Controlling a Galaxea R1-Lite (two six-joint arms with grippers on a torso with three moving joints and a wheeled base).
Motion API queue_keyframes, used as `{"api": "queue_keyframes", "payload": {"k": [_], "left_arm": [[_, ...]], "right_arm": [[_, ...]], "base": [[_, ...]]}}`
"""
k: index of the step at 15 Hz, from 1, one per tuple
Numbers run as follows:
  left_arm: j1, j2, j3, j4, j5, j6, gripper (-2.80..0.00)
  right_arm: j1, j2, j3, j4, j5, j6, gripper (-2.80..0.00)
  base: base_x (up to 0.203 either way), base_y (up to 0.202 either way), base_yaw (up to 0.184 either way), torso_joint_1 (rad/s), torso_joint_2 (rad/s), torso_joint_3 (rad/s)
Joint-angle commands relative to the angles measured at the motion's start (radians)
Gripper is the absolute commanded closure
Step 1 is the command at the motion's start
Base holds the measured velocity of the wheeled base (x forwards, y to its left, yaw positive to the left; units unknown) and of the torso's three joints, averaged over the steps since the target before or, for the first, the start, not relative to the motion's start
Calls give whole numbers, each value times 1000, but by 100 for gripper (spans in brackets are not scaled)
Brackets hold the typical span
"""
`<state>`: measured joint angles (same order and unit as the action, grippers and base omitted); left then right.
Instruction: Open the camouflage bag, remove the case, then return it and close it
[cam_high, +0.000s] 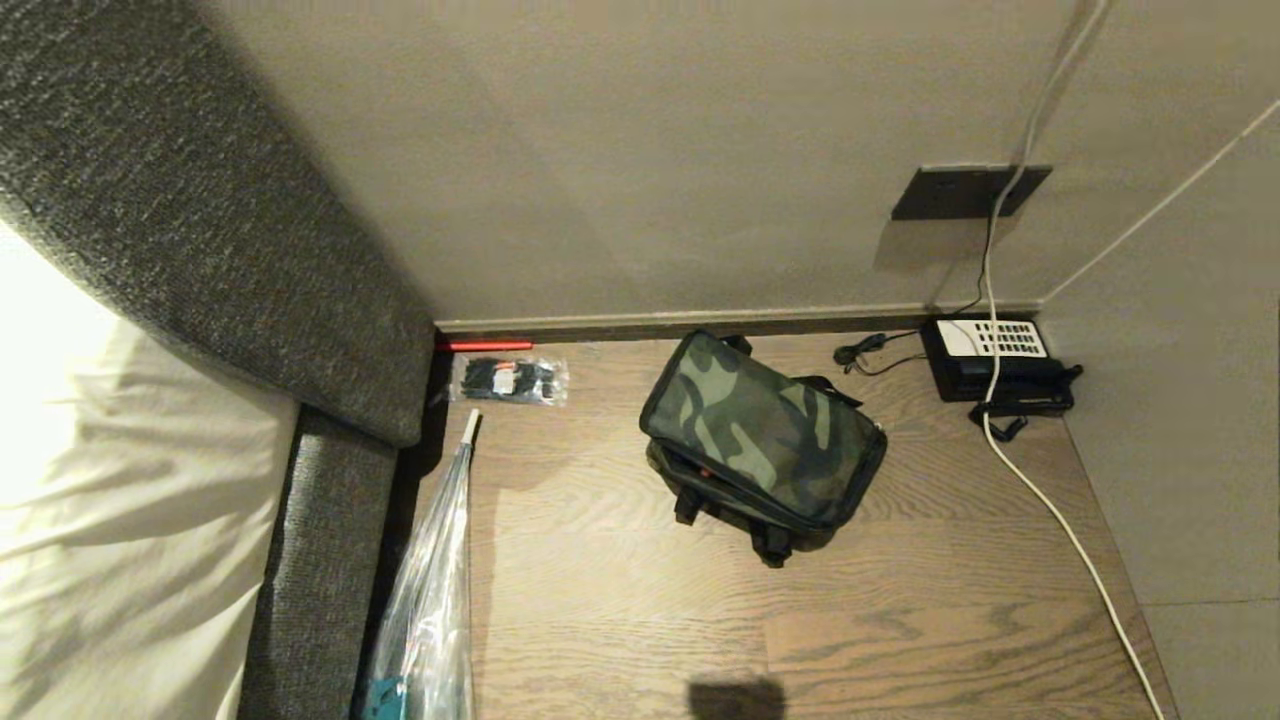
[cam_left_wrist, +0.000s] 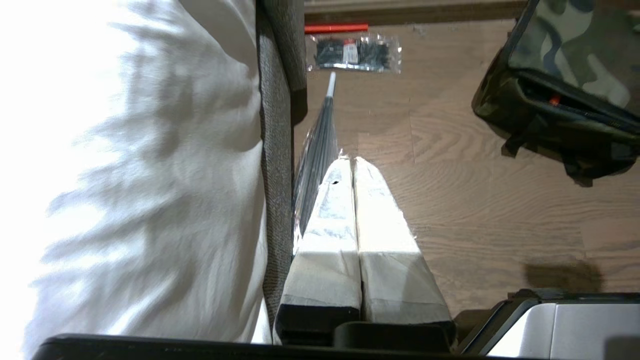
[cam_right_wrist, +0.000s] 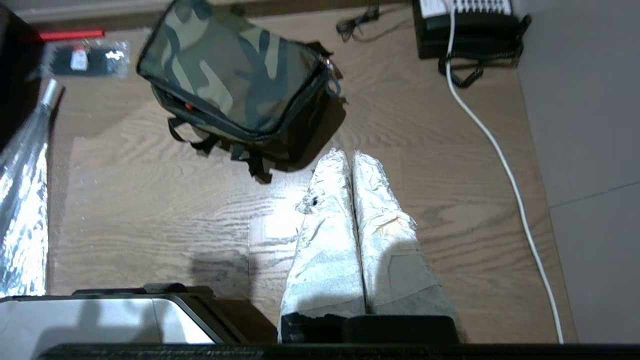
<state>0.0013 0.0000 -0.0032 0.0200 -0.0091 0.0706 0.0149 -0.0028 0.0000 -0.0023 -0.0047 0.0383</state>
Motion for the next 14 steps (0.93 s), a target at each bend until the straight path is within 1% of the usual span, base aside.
{"api": "queue_keyframes", "payload": {"k": [1,14], "left_arm": [[0,0,0,0,0,0,0],[0,0,0,0,0,-2,0]], "right_arm": [[0,-25,0,-1,0,0,0],[0,-25,0,-1,0,0,0]], "base": [[0,0,0,0,1,203],[0,0,0,3,2,202]]}}
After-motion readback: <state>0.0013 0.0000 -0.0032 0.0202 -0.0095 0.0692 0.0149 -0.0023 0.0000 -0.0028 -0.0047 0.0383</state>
